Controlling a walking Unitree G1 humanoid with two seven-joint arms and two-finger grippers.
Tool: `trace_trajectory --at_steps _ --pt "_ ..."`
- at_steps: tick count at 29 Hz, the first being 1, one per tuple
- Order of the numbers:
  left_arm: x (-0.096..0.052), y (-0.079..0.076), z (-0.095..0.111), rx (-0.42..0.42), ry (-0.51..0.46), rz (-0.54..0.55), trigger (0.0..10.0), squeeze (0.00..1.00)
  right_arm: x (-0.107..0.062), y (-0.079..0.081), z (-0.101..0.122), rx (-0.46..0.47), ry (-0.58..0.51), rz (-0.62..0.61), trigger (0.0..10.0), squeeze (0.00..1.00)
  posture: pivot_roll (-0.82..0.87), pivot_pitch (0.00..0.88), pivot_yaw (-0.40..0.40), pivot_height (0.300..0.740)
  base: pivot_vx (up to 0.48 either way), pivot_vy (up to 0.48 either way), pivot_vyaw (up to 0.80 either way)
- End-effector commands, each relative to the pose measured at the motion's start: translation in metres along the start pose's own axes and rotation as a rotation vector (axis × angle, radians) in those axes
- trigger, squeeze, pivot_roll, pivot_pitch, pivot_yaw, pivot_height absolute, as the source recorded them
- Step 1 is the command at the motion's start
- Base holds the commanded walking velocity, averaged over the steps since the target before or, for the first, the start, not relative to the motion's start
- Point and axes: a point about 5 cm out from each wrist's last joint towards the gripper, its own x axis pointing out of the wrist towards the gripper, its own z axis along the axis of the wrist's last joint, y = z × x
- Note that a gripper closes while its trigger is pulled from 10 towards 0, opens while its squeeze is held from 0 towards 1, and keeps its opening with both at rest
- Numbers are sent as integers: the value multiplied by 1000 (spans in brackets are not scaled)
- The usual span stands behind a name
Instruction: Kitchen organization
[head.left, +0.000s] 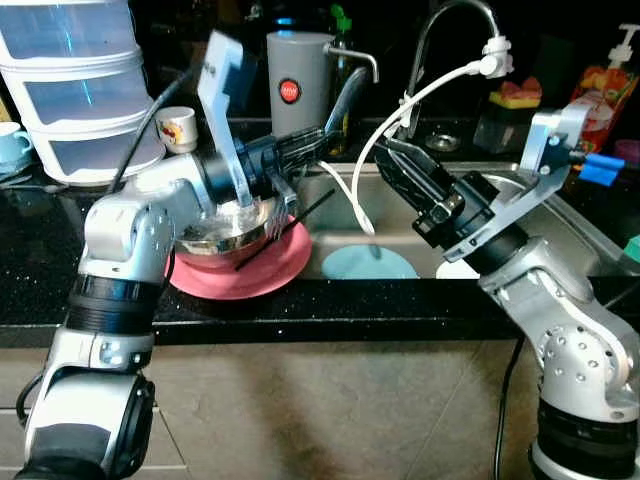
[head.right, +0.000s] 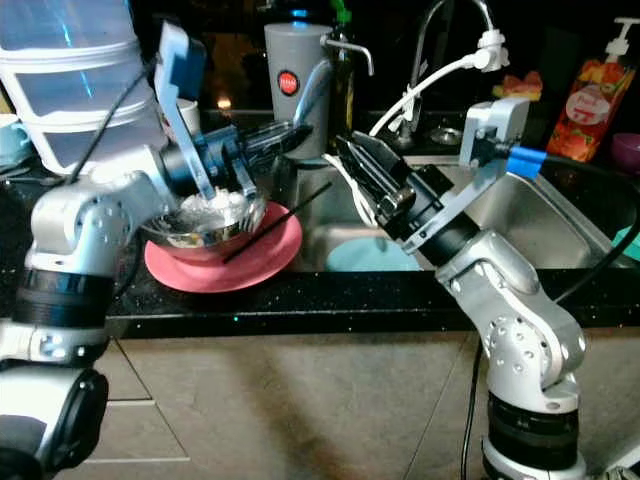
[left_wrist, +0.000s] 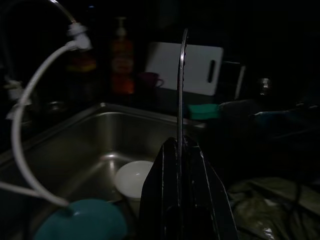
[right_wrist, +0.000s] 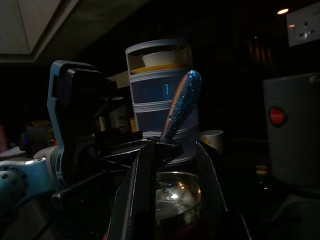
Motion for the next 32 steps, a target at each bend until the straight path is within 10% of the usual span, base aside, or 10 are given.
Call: trace_trajectory --at_steps 1,32 --pt "2 -9 -1 -7 2 -63 10000 0 -3 1 0 27 -6 0 10000 0 54 122 -26 740 0 0 0" --pt "2 -36 -27 -70 86 -180 10000 0 -2 11 1 201 -53 61 10000 0 46 131 -30 740 0 0 0"
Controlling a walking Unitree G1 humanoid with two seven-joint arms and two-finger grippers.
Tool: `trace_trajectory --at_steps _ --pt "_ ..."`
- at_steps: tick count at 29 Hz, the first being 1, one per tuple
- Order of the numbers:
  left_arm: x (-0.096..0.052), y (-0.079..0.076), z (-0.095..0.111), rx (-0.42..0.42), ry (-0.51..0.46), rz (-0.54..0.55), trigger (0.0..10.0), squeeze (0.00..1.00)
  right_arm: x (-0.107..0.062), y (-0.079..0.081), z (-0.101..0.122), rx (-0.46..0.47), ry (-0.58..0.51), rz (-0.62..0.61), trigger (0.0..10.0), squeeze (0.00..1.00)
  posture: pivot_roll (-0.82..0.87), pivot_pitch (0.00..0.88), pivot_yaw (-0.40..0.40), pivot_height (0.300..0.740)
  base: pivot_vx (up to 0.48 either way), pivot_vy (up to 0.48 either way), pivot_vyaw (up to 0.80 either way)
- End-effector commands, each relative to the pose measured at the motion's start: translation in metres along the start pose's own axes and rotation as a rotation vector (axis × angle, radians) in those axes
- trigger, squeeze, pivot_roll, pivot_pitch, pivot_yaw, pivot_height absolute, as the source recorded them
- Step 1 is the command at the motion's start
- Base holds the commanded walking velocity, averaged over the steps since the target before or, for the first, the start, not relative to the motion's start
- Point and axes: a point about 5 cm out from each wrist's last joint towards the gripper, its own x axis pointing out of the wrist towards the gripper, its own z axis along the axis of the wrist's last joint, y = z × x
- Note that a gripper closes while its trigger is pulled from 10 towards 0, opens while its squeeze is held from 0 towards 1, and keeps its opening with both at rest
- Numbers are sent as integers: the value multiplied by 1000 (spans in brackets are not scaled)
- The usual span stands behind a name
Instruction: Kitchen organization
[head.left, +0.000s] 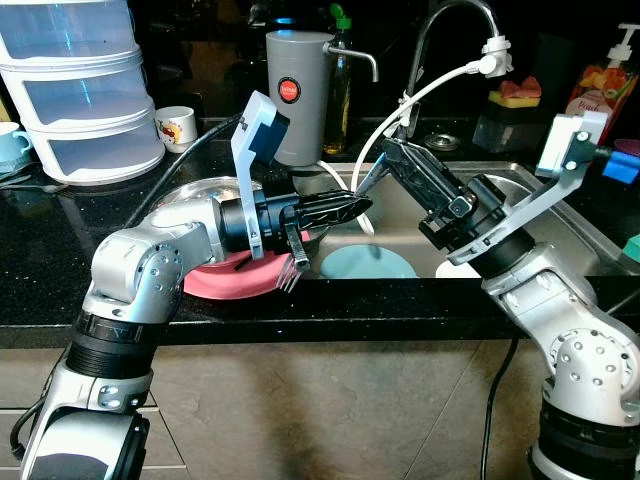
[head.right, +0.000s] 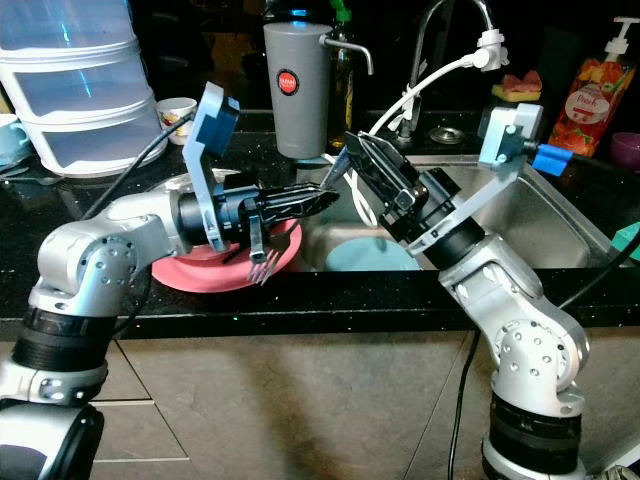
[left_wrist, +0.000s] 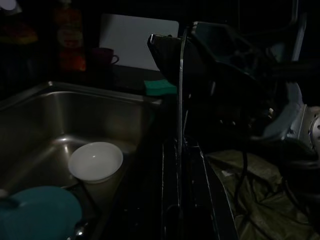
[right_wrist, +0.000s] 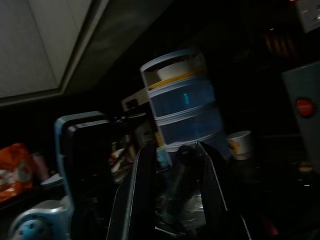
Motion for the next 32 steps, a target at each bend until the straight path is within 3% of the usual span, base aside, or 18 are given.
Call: trace_trajectory --at_steps 1,2,4,5,12,17,18,19,20,22,23,31,32 --pt "3 -5 -1 2 10 -24 10000 0 0 6 -1 9 8 29 10000 0 46 131 -30 740 0 0 0" --pt "4 -5 -2 -1 9 -22 10000 0 1 9 -6 26 19 36 1647 0 47 133 -30 740 0 0 0" --pt "4 -4 -2 -2 9 -21 10000 0 1 9 -8 30 23 35 1647 0 47 133 -30 740 0 0 0" --pt "4 -4 -2 -2 9 -20 10000 0 1 9 -9 33 26 36 0 0 47 133 -30 740 0 0 0" --pt "3 -5 -1 1 6 -17 10000 0 0 10 -12 51 36 47 0 0 50 132 -31 740 0 0 0" --pt "5 0 -2 28 11 46 10000 0 -1 9 -14 48 47 35 0 0 50 132 -31 740 0 0 0" --pt "5 2 -2 41 15 70 10000 1000 -2 7 -16 36 61 20 0 0 50 132 -31 740 0 0 0" --pt "5 3 -2 51 18 84 10000 1000 -2 5 -17 28 71 9 0 0 50 132 -31 740 0 0 0" --pt "5 6 -2 53 18 116 10000 1000 -2 2 -19 9 89 -16 10000 0 50 132 -31 740 0 0 0" --pt "5 8 -2 52 18 136 10000 1000 -2 -1 -20 -4 101 -33 10000 0 50 132 -31 740 0 0 0" --pt "4 11 -1 56 12 161 10000 0 -2 -3 -21 -16 105 -52 10000 0 54 134 -30 740 0 0 0" --pt "-2 18 1 10 43 229 10000 0 1 -33 -17 -157 106 -256 10000 0 56 138 -29 740 0 0 0" --pt "-5 16 0 -12 59 237 10000 0 1 -49 -19 -258 128 -359 10000 0 56 138 -29 740 0 0 0"
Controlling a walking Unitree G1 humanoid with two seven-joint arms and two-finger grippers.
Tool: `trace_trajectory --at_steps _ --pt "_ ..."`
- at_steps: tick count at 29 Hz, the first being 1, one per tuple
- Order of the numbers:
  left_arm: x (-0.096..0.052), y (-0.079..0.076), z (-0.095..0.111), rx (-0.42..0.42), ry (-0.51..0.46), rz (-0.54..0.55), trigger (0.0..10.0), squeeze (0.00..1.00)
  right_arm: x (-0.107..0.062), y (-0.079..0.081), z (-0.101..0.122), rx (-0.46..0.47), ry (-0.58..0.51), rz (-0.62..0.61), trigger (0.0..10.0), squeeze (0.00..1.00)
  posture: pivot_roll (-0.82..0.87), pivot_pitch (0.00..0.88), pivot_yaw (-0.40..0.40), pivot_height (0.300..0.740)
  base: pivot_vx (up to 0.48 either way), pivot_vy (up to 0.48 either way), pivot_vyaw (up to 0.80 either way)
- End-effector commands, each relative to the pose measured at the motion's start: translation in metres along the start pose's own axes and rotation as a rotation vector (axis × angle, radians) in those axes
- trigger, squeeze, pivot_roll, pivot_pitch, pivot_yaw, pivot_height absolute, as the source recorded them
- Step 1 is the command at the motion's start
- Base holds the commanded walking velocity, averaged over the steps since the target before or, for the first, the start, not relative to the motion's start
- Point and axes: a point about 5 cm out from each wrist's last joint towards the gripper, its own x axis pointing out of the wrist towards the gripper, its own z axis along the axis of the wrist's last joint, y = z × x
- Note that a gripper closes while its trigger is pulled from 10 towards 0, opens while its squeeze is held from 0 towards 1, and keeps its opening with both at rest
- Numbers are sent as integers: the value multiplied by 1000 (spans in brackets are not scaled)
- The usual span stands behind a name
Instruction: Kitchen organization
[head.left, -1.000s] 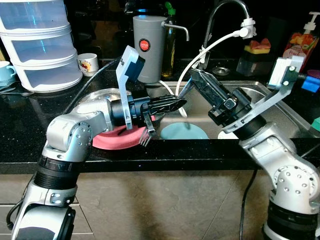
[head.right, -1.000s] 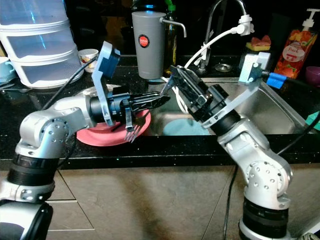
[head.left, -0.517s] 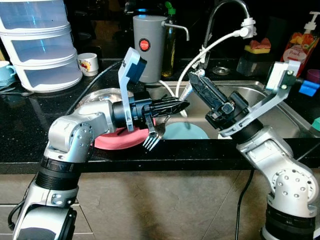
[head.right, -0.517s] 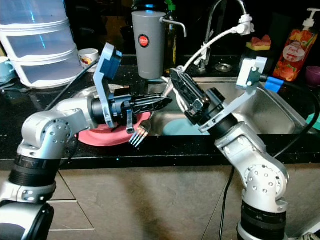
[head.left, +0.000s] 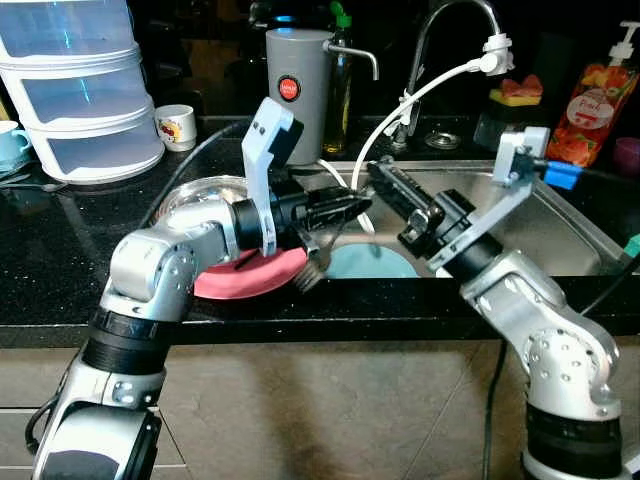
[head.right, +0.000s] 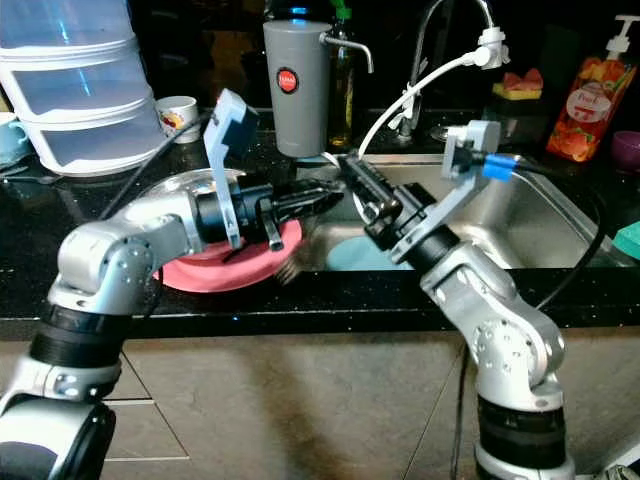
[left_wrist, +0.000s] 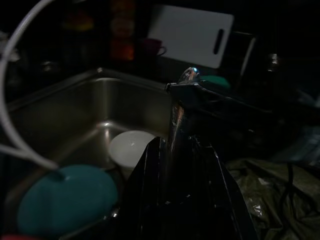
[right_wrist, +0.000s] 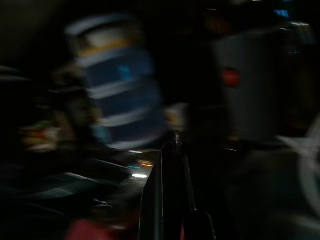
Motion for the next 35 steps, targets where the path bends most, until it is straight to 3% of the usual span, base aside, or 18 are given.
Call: trace_trajectory --at_steps 1,2,5,11,17,18,19,20,24,25,27,28,35 --pt "-3 -1 0 -16 26 8 10000 0 6 -11 -2 -95 4 -91 10000 0 56 138 -29 740 0 0 0" --pt "-6 -1 -1 -30 39 21 10000 0 11 -25 -7 -188 19 -182 10000 0 61 141 -28 740 0 0 0" --pt "-7 4 -3 -50 61 73 10000 0 18 -34 -15 -260 35 -237 10000 0 70 139 -31 740 0 0 0" --pt "-5 15 -14 -81 121 203 10000 0 29 -46 -25 -327 7 -338 10000 0 74 136 -33 740 0 0 0" --pt "-4 17 -19 -84 150 271 10000 0 33 -54 -35 -397 -20 -408 10000 0 75 135 -35 740 0 0 0" --pt "-3 17 -20 -77 165 313 10000 0 33 -55 -43 -415 -7 -411 10000 537 78 134 -37 740 0 0 0" --pt "-3 17 -20 -77 165 313 10000 0 33 -55 -43 -415 -7 -411 10000 537 78 134 -37 740 0 0 0" --pt "-2 18 -20 -57 167 348 10000 0 32 -56 -47 -417 3 -408 10000 1000 78 134 -37 740 0 0 0" --pt "-1 16 -19 -42 163 372 10000 0 31 -55 -56 -424 6 -394 10000 1000 78 133 -38 740 0 0 0" --pt "-1 16 -19 -49 159 372 10000 0 31 -53 -55 -425 -4 -388 10000 173 76 132 -40 740 0 0 0" --pt "-1 16 -19 -52 157 374 10000 0 30 -52 -54 -425 -10 -385 10000 173 76 132 -40 740 0 0 0" --pt "-1 17 -18 -52 152 375 10000 0 30 -50 -53 -428 -24 -382 10000 0 76 132 -40 740 0 0 0" --pt "-6 18 -14 -3 151 373 10000 0 25 -40 -34 -445 -117 -365 10000 0 76 129 -40 740 0 0 0"
